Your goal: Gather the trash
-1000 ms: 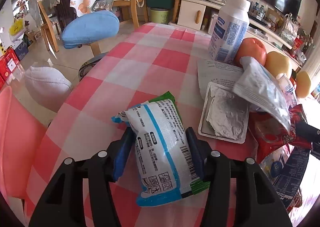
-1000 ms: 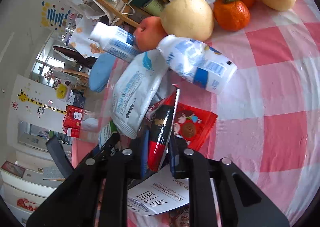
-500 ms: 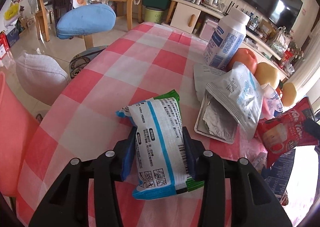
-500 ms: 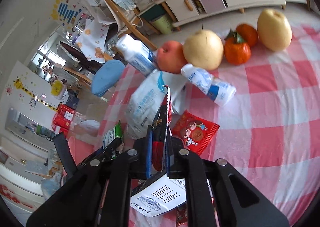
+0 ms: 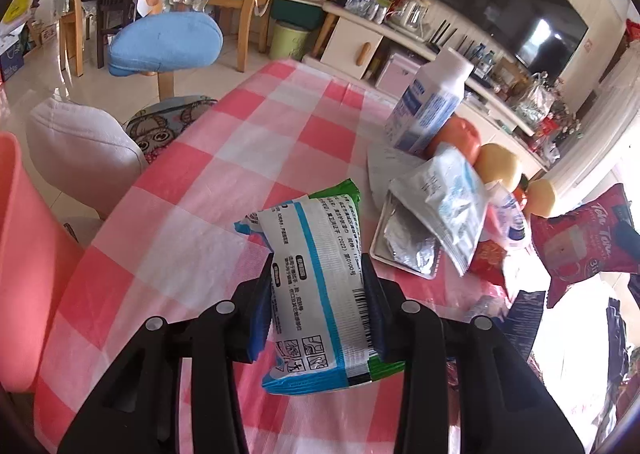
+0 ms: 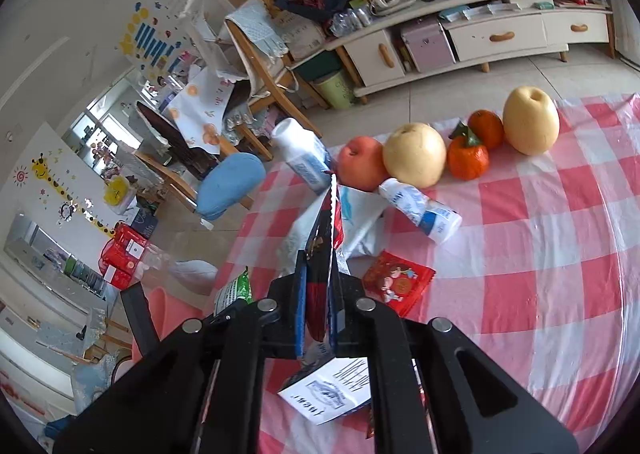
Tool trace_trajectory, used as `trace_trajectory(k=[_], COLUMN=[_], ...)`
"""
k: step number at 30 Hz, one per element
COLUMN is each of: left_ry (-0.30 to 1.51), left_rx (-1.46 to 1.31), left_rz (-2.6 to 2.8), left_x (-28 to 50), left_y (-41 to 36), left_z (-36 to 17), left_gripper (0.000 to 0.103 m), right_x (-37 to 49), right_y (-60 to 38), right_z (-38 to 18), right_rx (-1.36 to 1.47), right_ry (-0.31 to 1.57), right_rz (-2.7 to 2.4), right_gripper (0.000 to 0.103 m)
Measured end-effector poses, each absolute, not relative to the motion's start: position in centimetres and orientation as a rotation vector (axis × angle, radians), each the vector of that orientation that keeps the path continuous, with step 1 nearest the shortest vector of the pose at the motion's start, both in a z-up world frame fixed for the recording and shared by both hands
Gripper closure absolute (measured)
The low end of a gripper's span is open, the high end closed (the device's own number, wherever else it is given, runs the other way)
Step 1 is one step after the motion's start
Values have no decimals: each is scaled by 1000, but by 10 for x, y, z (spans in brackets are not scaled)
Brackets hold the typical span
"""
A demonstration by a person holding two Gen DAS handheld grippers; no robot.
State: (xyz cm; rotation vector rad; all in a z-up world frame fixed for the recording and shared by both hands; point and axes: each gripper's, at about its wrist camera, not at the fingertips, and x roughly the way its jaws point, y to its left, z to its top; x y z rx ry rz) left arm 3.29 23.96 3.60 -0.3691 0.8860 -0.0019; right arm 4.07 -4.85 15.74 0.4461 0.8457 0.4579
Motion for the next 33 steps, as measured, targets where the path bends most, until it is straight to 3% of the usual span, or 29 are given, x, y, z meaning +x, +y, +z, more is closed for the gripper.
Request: trace_trajectory(k=[33], left_ry=[695], left_rx=[-447], left_rz=[104], left_x=[-22], left_y=[351], left_z=[107], left_gripper=[62], right_x=[-21], right_y=[119], right_z=[209], right_rx=[237], right_ry=[766], right_rz=[688], right_gripper=[93])
